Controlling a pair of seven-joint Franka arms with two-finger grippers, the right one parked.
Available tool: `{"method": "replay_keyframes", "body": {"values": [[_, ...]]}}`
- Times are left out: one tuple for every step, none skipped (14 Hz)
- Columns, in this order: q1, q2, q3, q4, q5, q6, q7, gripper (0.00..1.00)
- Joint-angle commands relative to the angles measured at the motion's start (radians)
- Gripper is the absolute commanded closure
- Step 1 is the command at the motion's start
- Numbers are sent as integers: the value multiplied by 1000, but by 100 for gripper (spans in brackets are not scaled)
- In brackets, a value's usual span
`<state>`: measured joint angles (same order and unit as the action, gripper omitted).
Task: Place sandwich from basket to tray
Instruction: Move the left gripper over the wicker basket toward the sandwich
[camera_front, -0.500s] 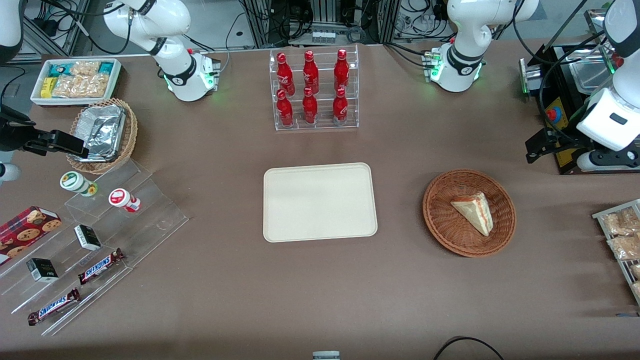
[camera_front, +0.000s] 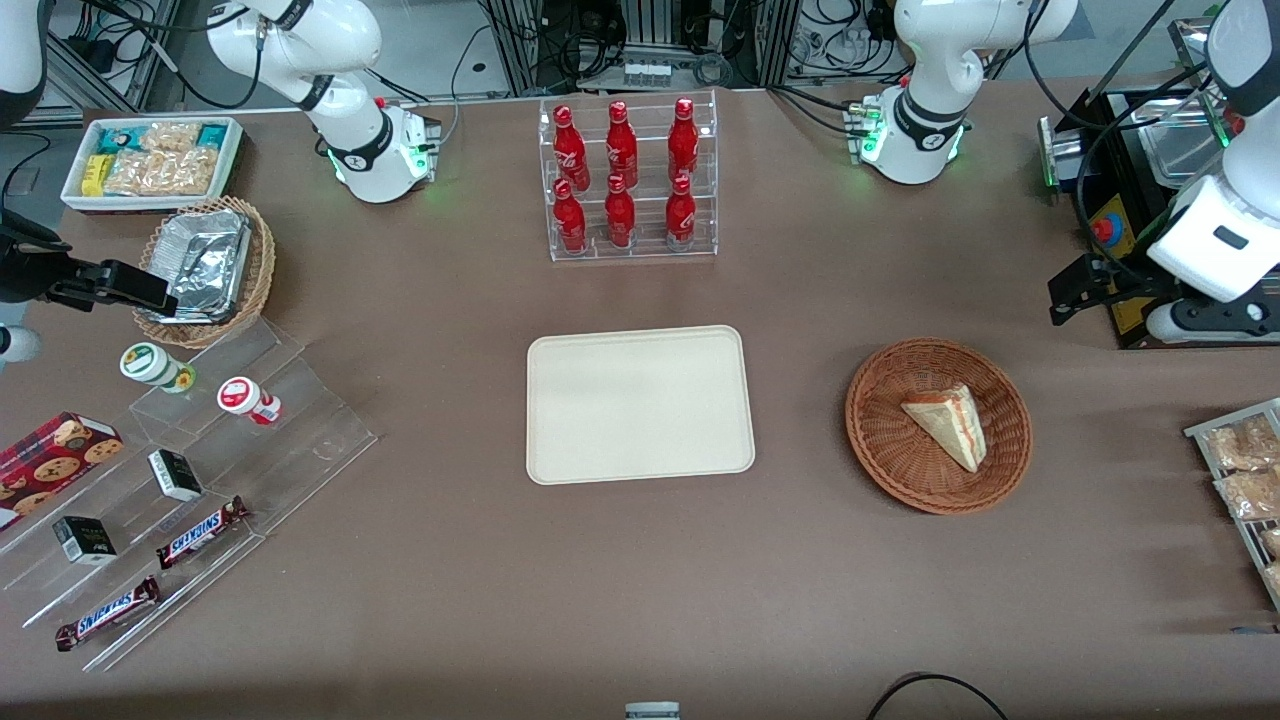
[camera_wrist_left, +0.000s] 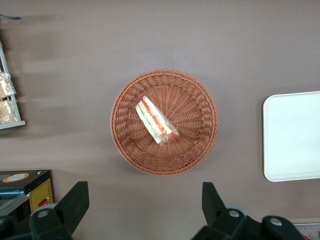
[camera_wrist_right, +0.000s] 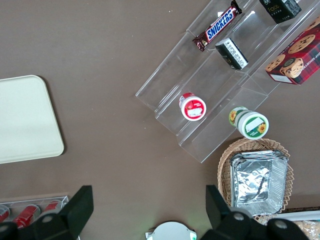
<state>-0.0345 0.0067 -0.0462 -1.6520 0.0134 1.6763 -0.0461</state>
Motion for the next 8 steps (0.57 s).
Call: {"method": "replay_keyframes", "body": {"values": [[-4, 0, 2, -131, 2, 138, -1, 0], [-4, -13, 2, -203, 0, 214, -14, 0], [-2, -17, 3, -256, -1, 273, -46, 0], [-1, -16, 3, -300, -7, 328, -98, 0], [-1, -14, 3, -340, -7, 374, -157, 0], [-4, -14, 3, -386, -7, 434, -241, 0], [-5, -16, 3, -434, -4, 488, -320, 0], [-5, -16, 3, -478, -4, 540, -386, 0]]}}
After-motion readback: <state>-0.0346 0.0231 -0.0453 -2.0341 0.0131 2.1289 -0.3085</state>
